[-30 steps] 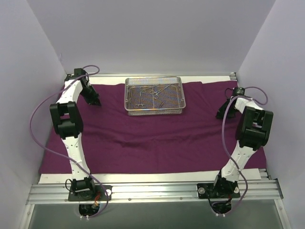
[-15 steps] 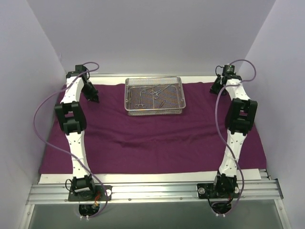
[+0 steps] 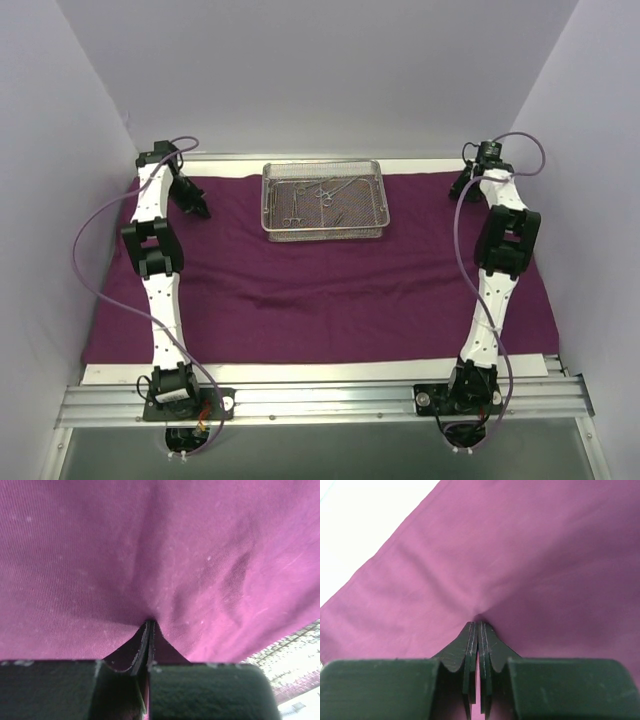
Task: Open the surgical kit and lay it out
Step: Smooth out the surgical kit at the center of the board.
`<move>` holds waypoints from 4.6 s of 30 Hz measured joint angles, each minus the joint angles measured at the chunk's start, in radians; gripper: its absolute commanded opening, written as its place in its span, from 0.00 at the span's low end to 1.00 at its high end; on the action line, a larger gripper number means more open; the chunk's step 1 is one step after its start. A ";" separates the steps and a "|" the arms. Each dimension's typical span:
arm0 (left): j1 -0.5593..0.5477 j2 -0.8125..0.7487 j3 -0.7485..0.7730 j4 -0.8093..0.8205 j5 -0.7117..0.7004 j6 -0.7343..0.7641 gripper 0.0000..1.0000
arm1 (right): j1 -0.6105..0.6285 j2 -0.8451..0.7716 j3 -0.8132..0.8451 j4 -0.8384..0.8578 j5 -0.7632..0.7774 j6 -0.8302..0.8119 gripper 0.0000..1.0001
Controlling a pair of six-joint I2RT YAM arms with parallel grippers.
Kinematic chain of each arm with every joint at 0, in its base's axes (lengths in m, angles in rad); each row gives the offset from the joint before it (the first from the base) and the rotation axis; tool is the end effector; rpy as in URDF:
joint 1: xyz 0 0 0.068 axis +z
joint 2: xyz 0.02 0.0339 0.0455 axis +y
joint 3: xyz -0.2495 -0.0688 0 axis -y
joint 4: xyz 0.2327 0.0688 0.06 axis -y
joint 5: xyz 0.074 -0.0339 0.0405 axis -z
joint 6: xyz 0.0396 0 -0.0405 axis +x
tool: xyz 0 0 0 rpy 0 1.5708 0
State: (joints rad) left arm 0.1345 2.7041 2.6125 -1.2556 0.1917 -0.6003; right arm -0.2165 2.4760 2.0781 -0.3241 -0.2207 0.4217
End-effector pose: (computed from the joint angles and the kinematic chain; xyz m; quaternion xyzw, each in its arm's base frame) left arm 0.5047 0.0607 0.1476 -0.3453 0.9270 -0.1182 0.0861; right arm 0.5278 -0.1072 0.1583 0.2411 0.8742 0.1417 0.3968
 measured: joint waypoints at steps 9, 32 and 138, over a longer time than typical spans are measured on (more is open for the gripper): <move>0.053 0.098 0.128 -0.026 0.208 -0.050 0.02 | -0.038 0.082 0.147 -0.035 0.056 -0.030 0.00; 0.007 -0.178 -0.063 0.045 -0.011 0.000 0.02 | 0.015 -0.084 0.017 -0.079 -0.103 0.031 0.26; -0.190 -0.618 -0.672 0.092 -0.051 0.018 0.28 | 0.240 0.184 0.325 -0.080 0.284 0.083 0.00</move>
State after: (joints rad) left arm -0.0551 2.0857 1.9408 -1.1637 0.1402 -0.5819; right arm 0.0235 2.6598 2.4035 -0.4046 0.0631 0.5049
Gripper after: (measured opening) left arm 0.276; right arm 0.033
